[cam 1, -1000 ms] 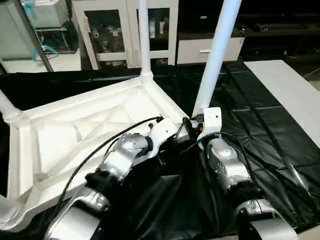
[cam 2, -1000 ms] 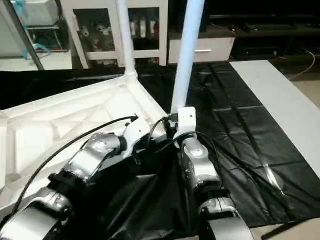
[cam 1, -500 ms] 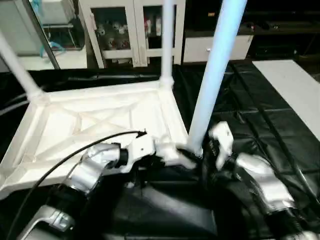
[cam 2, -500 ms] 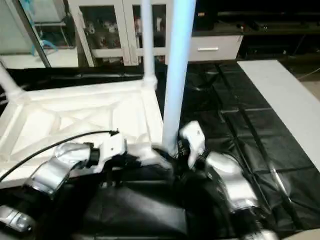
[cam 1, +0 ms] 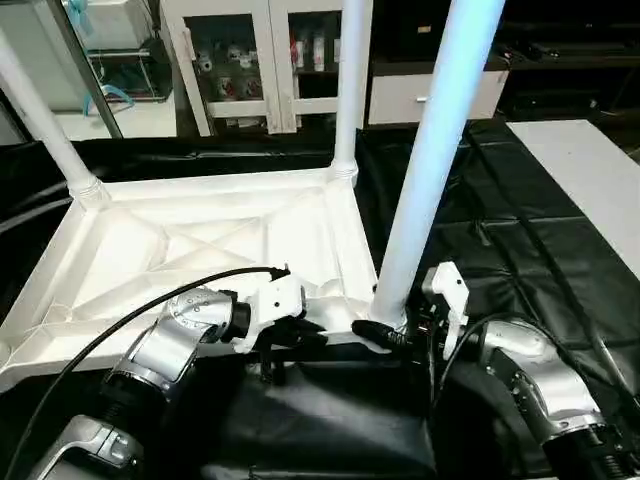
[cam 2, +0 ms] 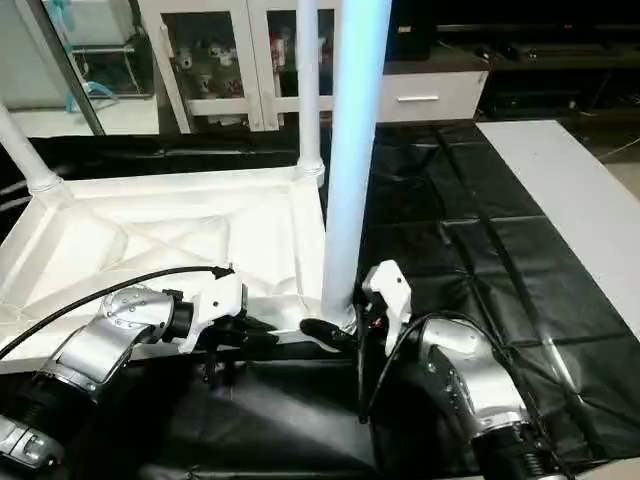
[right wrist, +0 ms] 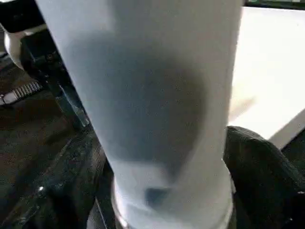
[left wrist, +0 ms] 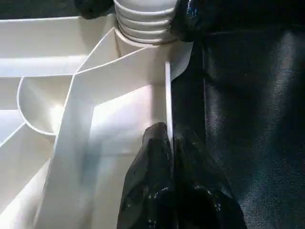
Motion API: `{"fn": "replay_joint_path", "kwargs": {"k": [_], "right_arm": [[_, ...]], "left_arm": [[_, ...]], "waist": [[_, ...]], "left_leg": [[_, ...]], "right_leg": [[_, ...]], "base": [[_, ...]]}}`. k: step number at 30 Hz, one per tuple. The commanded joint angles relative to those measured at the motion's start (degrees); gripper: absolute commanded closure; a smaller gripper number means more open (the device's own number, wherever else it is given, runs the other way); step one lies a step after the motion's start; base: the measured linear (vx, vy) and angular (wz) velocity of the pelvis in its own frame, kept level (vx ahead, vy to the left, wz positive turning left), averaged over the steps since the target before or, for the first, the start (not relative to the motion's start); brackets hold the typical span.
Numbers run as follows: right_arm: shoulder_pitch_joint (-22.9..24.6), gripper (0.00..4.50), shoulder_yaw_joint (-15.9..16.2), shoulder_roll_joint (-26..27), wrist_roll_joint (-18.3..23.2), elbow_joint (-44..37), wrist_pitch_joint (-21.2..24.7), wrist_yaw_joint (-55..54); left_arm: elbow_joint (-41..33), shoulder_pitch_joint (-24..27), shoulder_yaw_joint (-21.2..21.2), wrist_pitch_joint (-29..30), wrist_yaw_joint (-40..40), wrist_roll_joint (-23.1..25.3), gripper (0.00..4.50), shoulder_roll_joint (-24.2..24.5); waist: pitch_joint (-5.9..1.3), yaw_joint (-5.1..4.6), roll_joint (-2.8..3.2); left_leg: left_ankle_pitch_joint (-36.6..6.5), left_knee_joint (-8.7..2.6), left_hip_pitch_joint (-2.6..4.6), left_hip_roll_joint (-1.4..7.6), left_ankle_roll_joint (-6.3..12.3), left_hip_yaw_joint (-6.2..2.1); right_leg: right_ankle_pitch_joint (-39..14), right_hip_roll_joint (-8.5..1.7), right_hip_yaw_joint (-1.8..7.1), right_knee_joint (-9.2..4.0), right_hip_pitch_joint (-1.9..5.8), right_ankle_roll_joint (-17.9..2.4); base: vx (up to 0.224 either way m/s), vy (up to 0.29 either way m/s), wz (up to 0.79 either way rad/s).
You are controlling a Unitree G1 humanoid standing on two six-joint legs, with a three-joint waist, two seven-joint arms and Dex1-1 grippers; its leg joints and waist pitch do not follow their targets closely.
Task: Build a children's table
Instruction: Rotate leg to tighten
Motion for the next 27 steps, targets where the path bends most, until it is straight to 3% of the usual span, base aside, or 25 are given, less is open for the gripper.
{"fn": "replay_joint_path", "kwargs": {"k": [1, 11, 20, 22, 23, 27], "right_arm": [[-1.07, 0.95, -0.43, 0.20, 0.45, -0.48, 0.90, 0.37], [-0.75, 1.74, 1.00, -0.49, -1.22, 0.55, 1.24, 1.22], [-0.52, 1.80, 1.62, -0.60, -2.35, 1.34, 1.12, 1.45], [-2.30, 1.80, 0.39, 1.99, -5.82, 5.99, -0.73, -7.40], [-2.40, 1.80, 0.31, 2.14, -5.98, 6.23, -0.81, -7.88], [-5.40, 1.81, -2.61, 7.06, -8.36, 11.91, -0.72, -21.13]], "left_arm": [[-0.97, 0.46, -1.34, -0.52, -2.14, -1.60, 4.50, -0.56], [-0.99, 0.56, -1.60, -0.18, -2.54, -0.99, 4.50, -0.26], [-1.04, 1.05, -1.66, -0.05, -2.35, -0.81, 4.50, -0.06], [1.62, -0.12, -0.87, 0.99, 2.33, 0.61, 4.50, -1.99], [1.79, -0.20, -0.83, 1.03, 2.62, 0.70, 4.50, -2.11], [7.30, -3.94, 1.01, 3.92, 11.57, 2.19, 4.50, -6.81]], "waist": [[-2.97, -0.11, -0.55], [-2.92, -0.04, -0.61], [-2.95, 0.03, -0.60], [-2.90, -0.05, -0.44], [-2.58, -0.55, -0.48], [-2.44, -1.08, -0.42]], "left_leg": [[-12.73, -4.44, 0.09, 3.29, 3.15, -1.41], [-13.17, -4.47, 0.12, 3.25, 2.71, -1.44], [-12.52, -4.37, 0.09, 3.23, 3.02, -1.41], [-12.70, -4.44, 0.11, 3.28, 2.72, -1.41], [-14.79, -4.63, 0.19, 3.01, 1.77, -1.43], [-18.13, -4.82, 0.56, 2.94, 0.10, -1.82]], "right_leg": [[-13.59, -3.22, 2.48, -3.40, 2.51, -13.60], [-16.15, -3.33, 2.52, -3.62, 2.56, -12.73], [-15.33, -3.33, 2.50, -3.54, 2.61, -13.04], [-15.80, -3.36, 2.50, -3.57, 2.49, -13.04], [-19.00, -3.24, 2.38, -4.02, 2.30, -12.54], [-25.13, -3.40, 2.35, -4.71, 2.13, -10.28]], "base": [[0.000, 0.000, 0.00], [0.000, 0.000, 0.00], [0.000, 0.000, 0.00], [0.000, 0.000, 0.00], [0.000, 0.000, 0.00], [0.000, 0.000, 0.00]]}}
